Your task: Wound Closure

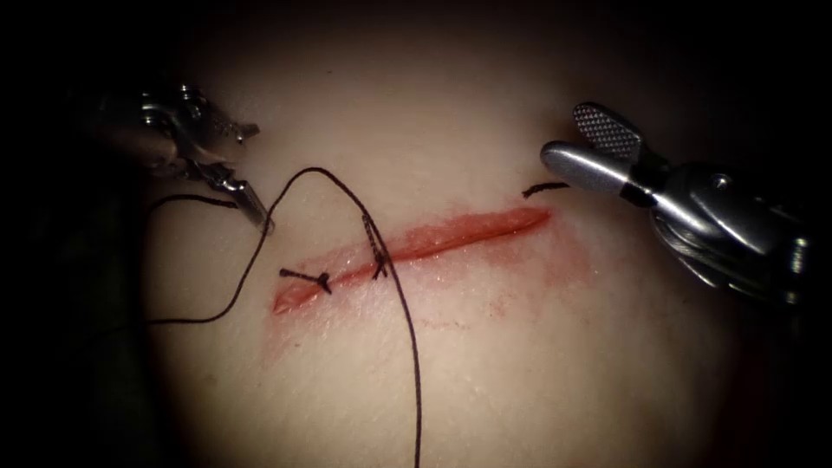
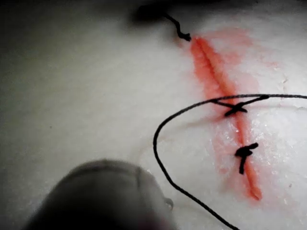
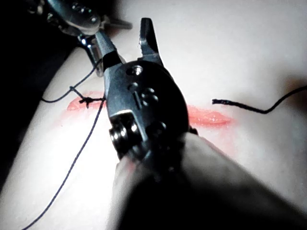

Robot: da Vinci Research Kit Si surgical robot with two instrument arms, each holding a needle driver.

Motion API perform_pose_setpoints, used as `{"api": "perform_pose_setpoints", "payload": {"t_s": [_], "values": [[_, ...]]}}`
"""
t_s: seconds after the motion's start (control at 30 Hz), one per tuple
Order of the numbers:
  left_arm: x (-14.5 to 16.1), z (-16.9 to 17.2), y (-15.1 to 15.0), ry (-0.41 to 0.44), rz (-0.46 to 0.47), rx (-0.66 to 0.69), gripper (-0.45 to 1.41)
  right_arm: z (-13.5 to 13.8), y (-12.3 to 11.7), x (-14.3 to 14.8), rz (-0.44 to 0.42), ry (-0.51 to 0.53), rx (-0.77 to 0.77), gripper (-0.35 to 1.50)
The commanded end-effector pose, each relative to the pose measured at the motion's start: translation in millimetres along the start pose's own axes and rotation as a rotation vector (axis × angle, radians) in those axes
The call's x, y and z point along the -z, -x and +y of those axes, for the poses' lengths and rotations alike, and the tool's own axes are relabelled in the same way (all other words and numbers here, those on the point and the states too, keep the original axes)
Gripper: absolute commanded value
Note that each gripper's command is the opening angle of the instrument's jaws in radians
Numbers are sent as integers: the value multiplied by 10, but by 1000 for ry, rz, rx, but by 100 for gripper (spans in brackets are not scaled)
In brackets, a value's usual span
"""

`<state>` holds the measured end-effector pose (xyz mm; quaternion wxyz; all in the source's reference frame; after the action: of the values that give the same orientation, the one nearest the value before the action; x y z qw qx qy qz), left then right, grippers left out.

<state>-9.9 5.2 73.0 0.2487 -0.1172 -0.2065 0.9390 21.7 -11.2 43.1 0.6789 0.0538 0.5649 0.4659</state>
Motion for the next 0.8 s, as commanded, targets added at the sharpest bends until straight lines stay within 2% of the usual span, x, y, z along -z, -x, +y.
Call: {"api": "perform_pose_setpoints", "payload": {"t_s": [0.03,0.07,0.1,0.17,0.2,0.23,0.33,0.4,0.43,0.47,0.57,0.6,0.63,0.7,0.73,0.8], "values": [[3,-2,-6,-18,4,63,106,-2,-1,-6,-1,-9,5,36],[13,-3,-10,-40,18,99,84,-1,-1,-6,-1,-10,5,34],[28,-4,-18,-58,45,108,81,0,-1,-6,-1,-10,5,34],[56,-3,-32,-52,109,115,81,0,-1,-5,-1,-11,6,36],[84,1,-46,-39,187,126,83,1,0,-4,-1,-13,7,37],[84,1,-46,-39,187,126,83,1,0,-4,-1,-13,7,37],[128,17,-66,-7,311,161,91,3,0,-2,-1,-14,7,39],[147,34,-72,17,372,182,76,4,0,-2,-2,-14,7,37],[157,48,-73,33,409,197,56,4,0,-1,-2,-15,7,37],[163,59,-74,39,424,208,44,5,0,-1,-2,-15,7,37],[168,98,-77,138,418,208,39,7,1,0,-1,-16,8,36],[166,110,-78,173,412,170,39,8,2,0,-1,-16,9,36],[162,126,-80,231,402,178,39,8,3,-1,-1,-16,10,36],[154,148,-83,347,347,374,44,10,6,-1,0,-17,12,36],[148,161,-85,412,310,415,47,10,7,-1,1,-17,13,36],[138,180,-86,478,259,438,49,11,9,-1,2,-17,16,37]]}}
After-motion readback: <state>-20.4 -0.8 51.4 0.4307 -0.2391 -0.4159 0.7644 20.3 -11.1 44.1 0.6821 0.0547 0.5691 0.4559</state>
